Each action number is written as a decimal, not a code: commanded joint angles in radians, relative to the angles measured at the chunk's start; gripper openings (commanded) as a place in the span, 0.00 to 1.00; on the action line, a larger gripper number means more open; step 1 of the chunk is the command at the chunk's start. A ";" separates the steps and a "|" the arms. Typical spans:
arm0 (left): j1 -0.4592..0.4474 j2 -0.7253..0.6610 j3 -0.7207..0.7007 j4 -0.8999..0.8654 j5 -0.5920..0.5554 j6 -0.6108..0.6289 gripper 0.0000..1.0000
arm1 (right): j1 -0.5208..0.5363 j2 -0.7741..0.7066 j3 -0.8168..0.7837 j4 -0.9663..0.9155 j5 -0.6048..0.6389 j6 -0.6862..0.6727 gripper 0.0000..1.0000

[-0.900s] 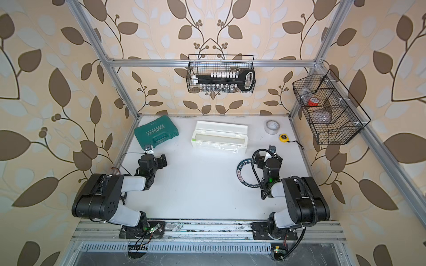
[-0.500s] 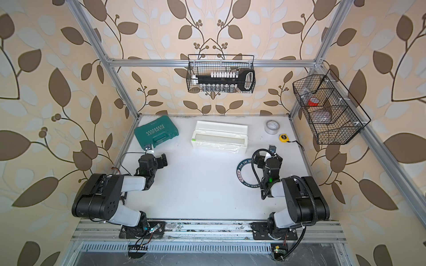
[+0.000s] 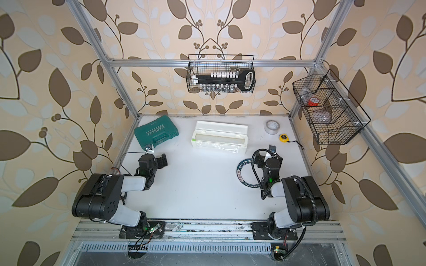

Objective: Wrap the plate with plastic wrap
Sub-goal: Move the plate to the center of the board.

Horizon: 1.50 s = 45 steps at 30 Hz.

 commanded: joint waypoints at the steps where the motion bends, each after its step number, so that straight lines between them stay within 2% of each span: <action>1: -0.007 -0.002 0.019 0.032 0.009 0.009 0.99 | 0.007 0.009 0.020 0.024 0.014 -0.009 0.98; 10: 0.005 -0.006 0.021 0.025 0.049 0.014 0.99 | 0.016 -0.011 0.019 0.031 0.038 -0.017 0.99; 12: 0.006 -0.017 0.025 0.018 0.088 0.037 0.99 | 0.036 -0.075 0.051 -0.097 0.056 -0.030 0.99; 14: -0.013 -0.082 0.081 -0.136 0.107 0.062 0.99 | 0.056 -0.190 0.101 -0.296 0.094 -0.013 0.99; 16: -0.046 -0.142 0.117 -0.248 0.058 0.057 0.99 | 0.057 -0.296 0.125 -0.436 0.111 0.073 0.99; 18: -0.089 -0.216 0.108 -0.307 -0.037 0.010 0.99 | 0.058 -0.386 0.138 -0.554 0.095 0.142 0.99; 23: -0.233 -0.483 0.113 -0.541 -0.259 -0.124 0.99 | 0.083 -0.566 0.244 -0.964 0.079 0.340 0.99; 24: -0.248 -0.522 0.126 -0.590 -0.270 -0.158 0.99 | 0.083 -0.588 0.269 -1.028 0.059 0.413 0.99; 26: -0.252 -0.587 0.175 -0.727 -0.265 -0.274 0.99 | 0.083 -0.633 0.318 -1.150 0.035 0.654 0.99; 27: -0.252 -0.601 0.204 -0.778 -0.253 -0.317 0.99 | 0.082 -0.649 0.339 -1.224 0.016 0.741 0.99; 28: -0.253 -0.610 0.240 -0.834 -0.228 -0.364 0.99 | 0.068 -0.669 0.353 -1.245 -0.072 0.700 0.98; 29: -0.252 -0.614 0.276 -0.885 -0.195 -0.419 0.99 | 0.050 -0.686 0.345 -1.200 -0.215 0.623 0.99; 30: -0.251 -0.616 0.308 -0.924 -0.165 -0.463 0.99 | 0.045 -0.692 0.323 -1.156 -0.281 0.621 0.91; 31: -0.251 -0.620 0.349 -0.992 -0.152 -0.515 0.99 | 0.048 -0.681 0.316 -1.172 -0.292 0.638 0.80; 32: -0.251 -0.628 0.384 -1.048 -0.147 -0.542 0.99 | 0.047 -0.650 0.327 -1.240 -0.280 0.645 0.76; 33: -0.250 -0.637 0.404 -1.061 -0.134 -0.519 0.99 | 0.047 -0.617 0.345 -1.305 -0.263 0.635 0.76; 35: -0.250 -0.659 0.431 -1.059 -0.047 -0.440 0.99 | 0.046 -0.544 0.391 -1.448 -0.225 0.609 0.81; 37: -0.250 -0.650 0.446 -1.047 0.060 -0.396 0.97 | 0.046 -0.502 0.408 -1.509 -0.209 0.593 0.86; 39: -0.251 -0.604 0.488 -1.094 0.160 -0.407 0.91 | 0.043 -0.492 0.411 -1.531 -0.174 0.584 0.87; 42: -0.273 -0.557 0.493 -1.099 0.299 -0.472 0.88 | -0.010 -0.483 0.412 -1.549 -0.112 0.578 0.91; 45: -0.357 -0.544 0.463 -1.063 0.293 -0.502 0.88 | -0.093 -0.432 0.391 -1.505 -0.137 0.566 0.95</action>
